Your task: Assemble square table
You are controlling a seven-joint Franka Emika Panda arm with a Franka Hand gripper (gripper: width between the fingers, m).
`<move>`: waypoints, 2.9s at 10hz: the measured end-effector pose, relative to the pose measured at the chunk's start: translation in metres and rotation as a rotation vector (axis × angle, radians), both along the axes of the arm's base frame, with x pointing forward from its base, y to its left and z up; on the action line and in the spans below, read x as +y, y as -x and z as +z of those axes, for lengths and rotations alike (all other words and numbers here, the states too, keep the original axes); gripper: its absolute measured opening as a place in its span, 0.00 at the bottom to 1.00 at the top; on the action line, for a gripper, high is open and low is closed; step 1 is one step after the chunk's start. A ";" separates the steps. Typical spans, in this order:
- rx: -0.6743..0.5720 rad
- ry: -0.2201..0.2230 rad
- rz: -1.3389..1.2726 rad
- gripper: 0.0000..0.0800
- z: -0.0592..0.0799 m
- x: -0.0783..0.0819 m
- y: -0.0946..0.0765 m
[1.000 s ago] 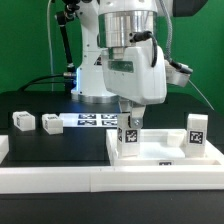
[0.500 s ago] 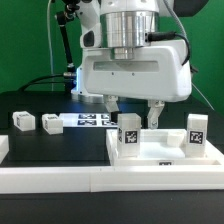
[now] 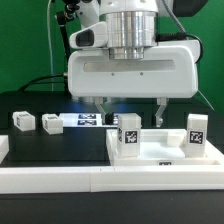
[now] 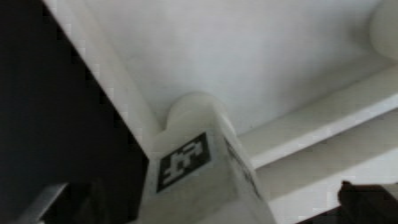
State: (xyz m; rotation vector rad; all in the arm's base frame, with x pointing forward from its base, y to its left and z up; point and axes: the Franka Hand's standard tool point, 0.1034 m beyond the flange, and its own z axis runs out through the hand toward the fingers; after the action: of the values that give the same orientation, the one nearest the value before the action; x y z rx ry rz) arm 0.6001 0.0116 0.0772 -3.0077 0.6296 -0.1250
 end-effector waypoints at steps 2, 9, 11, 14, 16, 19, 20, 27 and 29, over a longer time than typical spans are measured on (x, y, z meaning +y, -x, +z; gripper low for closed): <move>-0.007 0.019 0.166 0.81 -0.001 0.000 0.001; -0.010 0.080 0.522 0.70 0.000 -0.005 0.000; -0.010 0.080 0.521 0.36 0.000 -0.005 0.000; -0.006 0.070 0.413 0.36 0.000 -0.005 0.000; -0.008 0.056 0.229 0.36 -0.001 -0.005 0.000; 0.005 0.021 -0.171 0.36 -0.001 -0.002 0.001; 0.008 0.007 -0.258 0.36 -0.002 -0.002 0.001; 0.046 -0.091 -0.911 0.36 -0.002 -0.002 0.000; 0.052 -0.107 -1.023 0.36 -0.002 -0.002 0.000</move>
Offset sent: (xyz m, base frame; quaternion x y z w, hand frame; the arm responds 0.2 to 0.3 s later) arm 0.0007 0.0000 0.0024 0.0074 -0.0071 -0.1854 0.9826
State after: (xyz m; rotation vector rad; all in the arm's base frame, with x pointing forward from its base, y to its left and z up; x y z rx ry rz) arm 0.6005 0.0092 0.0756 -2.2783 2.0029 -0.0508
